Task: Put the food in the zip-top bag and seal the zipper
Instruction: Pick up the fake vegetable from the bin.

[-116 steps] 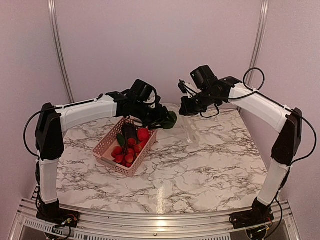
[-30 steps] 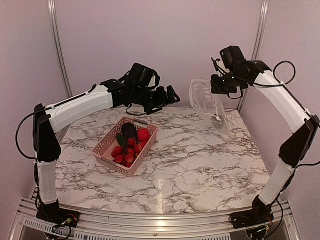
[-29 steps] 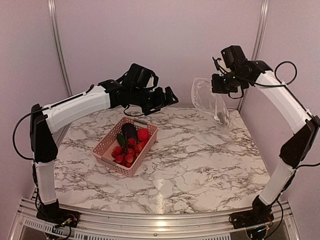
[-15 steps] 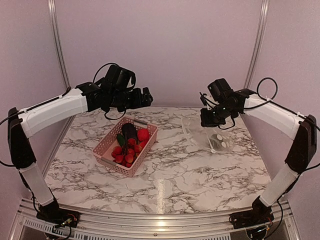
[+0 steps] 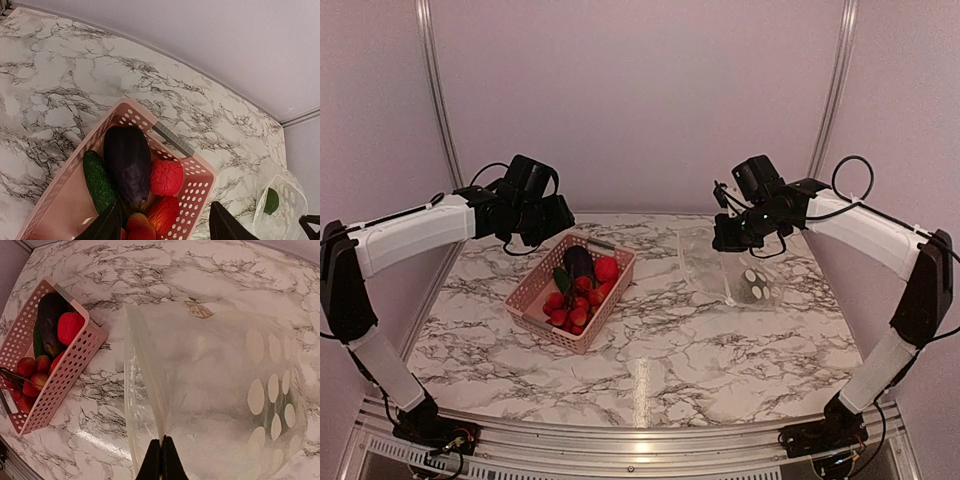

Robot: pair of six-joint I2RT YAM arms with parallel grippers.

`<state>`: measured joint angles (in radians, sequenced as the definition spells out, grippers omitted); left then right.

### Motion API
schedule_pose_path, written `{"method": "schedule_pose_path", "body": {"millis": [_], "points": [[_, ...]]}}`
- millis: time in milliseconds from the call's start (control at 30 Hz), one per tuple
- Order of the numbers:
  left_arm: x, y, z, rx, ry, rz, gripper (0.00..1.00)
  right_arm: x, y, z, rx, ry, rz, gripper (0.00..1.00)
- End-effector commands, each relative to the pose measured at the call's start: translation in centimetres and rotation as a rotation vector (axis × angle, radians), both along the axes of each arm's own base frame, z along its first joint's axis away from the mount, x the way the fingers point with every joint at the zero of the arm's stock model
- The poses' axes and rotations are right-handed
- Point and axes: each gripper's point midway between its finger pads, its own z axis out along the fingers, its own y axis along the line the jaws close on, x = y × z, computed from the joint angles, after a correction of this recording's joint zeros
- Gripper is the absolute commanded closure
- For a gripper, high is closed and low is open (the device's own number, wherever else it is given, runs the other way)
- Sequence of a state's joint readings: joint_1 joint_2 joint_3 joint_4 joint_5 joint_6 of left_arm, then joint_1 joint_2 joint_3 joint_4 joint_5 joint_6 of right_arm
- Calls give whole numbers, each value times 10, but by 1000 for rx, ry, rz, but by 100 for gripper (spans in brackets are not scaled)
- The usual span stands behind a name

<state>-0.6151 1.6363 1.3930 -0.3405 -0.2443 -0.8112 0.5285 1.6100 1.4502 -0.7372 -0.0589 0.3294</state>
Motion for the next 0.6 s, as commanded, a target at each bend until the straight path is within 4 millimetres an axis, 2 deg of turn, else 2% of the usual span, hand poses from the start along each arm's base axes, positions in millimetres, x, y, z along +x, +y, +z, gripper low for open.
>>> {"method": "schedule_pose_path", "body": {"millis": [0, 133, 267, 433, 567], "points": [[-24, 21, -67, 24, 278, 125, 41, 1, 5, 25, 35, -50, 11, 100], [-34, 20, -99, 0, 387, 141, 44, 0, 5, 27, 35, -45, 16, 100], [-36, 22, -117, -9, 444, 155, 46, -3, 5, 27, 33, -42, 23, 100], [-29, 26, -132, -14, 473, 176, 47, -6, 4, 28, 37, -41, 29, 100], [-12, 29, -140, -8, 489, 173, 48, -6, 3, 33, 33, -49, 33, 100]]}}
